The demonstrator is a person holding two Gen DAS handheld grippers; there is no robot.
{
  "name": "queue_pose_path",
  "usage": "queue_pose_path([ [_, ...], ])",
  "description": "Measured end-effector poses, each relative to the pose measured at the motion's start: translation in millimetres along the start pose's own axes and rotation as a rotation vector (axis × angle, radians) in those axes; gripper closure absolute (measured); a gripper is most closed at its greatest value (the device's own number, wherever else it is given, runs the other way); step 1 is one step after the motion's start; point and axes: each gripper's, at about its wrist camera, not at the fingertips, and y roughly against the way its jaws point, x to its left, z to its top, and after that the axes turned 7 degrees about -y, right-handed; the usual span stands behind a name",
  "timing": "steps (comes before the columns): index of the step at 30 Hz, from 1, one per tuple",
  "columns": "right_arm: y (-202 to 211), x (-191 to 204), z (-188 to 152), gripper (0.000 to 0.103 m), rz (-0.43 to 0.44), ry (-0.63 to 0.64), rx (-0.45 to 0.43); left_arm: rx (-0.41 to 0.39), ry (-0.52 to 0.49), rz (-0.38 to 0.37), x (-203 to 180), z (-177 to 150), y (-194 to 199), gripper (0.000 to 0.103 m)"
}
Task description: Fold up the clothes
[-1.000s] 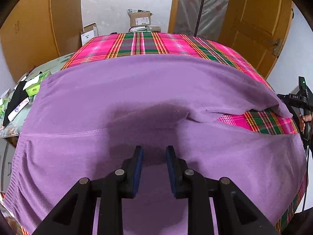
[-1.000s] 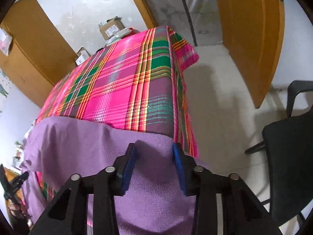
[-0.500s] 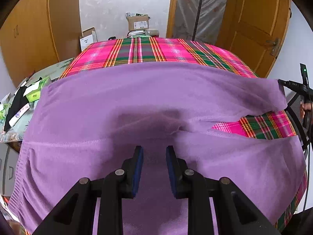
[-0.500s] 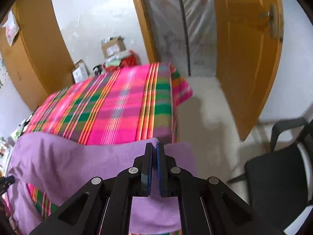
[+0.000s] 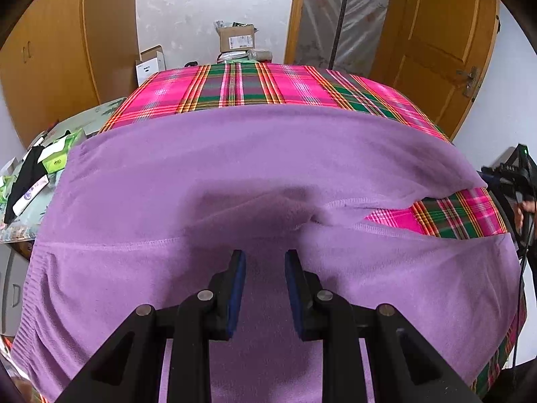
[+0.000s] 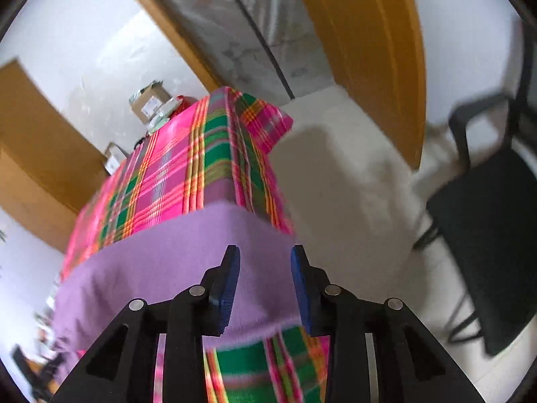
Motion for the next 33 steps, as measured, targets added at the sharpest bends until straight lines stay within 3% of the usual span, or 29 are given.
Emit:
queue_pose_path([
  [6,2.4,-9.3,-31.3,0.069,0.095,-0.114,0.067,-0.002,-0.006,-0.011,-5.9,-2.4,0.7,0.079],
  [14,-14.7,-46.0,-43.7,0.062,0.240,-0.506,0.141,-0.002,-0.003,-0.008,-6.5,-5.7,3.0,0.079],
  [18,-19.9,-53.4,-44.2,0.061,0.297,-0.607,0.166,0.004,0.006,-0.007,-4.9,-7.7,1.1,0.079],
  [20,-20.2,-53.1,-38.7,0.064,0.300,-0.602,0.141,0.010,0.007,-0.006,-4.5,-8.3,-0.6,0.079],
  [23,-13.5,-47.5,-27.4,0.093,0.288,-0.554,0.065,0.008,0.008,-0.007,-4.7,-8.7,0.8,0.079],
  [29,20.7,-15.0,-10.1,0.099,0.297,-0.369,-0.075,0.006,0.027,0.003,1.6,-10.5,2.2,0.079],
  [33,17.3,-22.2,-9.7,0.099,0.126,-0.327,-0.041,0.004,0.041,0.001,5.6,-12.1,3.1,0.079],
])
